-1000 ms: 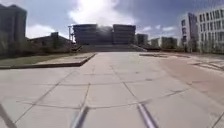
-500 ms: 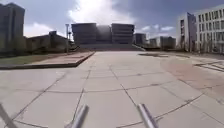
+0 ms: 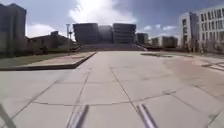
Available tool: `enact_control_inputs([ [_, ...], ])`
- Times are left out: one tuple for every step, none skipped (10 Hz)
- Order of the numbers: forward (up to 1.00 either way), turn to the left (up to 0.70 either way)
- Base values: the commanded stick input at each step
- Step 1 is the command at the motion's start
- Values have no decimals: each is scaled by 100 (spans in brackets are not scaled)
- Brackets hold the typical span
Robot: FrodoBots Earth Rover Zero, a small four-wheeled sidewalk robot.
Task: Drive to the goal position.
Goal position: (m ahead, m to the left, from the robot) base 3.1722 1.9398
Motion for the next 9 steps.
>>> enact_control_inputs([
  [70, 0],
  [70, 0],
  [70, 0],
  [70, 0],
  [70, 0],
  [70, 0],
  [70, 0],
  [70, 0],
  [70, 0],
])
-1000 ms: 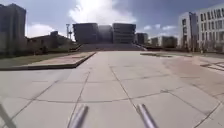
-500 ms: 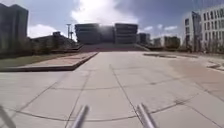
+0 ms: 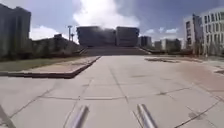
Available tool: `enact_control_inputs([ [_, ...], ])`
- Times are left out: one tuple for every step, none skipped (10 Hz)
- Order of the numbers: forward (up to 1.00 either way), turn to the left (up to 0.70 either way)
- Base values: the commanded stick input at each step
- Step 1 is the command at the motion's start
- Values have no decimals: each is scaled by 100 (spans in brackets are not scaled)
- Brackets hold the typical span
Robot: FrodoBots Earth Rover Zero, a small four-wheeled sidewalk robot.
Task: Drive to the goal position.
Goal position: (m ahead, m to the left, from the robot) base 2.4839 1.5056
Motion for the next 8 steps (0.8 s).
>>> enact_control_inputs([
  [70, 0],
  [70, 0],
  [70, 0],
  [70, 0],
  [70, 0],
  [70, 0],
  [70, 0],
  [70, 0],
])
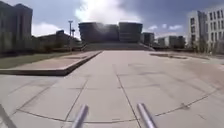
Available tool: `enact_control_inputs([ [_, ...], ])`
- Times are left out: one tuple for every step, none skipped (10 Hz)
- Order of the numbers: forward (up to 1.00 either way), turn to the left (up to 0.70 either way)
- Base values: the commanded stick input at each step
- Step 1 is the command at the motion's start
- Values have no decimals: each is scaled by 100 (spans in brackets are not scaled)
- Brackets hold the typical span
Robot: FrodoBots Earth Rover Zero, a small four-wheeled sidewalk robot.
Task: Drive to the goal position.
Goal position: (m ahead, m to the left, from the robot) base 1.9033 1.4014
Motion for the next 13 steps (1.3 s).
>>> enact_control_inputs([
  [70, 0],
  [70, 0],
  [70, 0],
  [70, 0],
  [70, 0],
  [70, 0],
  [70, 0],
  [70, 0],
  [70, 0],
  [70, 0],
  [70, 0],
  [70, 0],
  [70, 0],
])
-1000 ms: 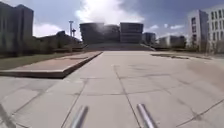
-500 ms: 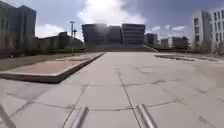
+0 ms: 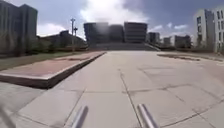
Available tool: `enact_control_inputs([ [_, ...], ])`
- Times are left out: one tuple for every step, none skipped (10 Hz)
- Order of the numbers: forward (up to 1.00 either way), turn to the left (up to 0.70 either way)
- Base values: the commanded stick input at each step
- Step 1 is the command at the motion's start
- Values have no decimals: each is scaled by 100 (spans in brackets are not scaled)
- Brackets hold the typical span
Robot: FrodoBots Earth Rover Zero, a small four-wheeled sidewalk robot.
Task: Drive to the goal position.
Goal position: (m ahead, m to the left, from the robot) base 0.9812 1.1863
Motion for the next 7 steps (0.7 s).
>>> enact_control_inputs([
  [70, 0],
  [70, 0],
  [70, 0],
  [70, 0],
  [70, 0],
  [70, 0],
  [70, 0],
])
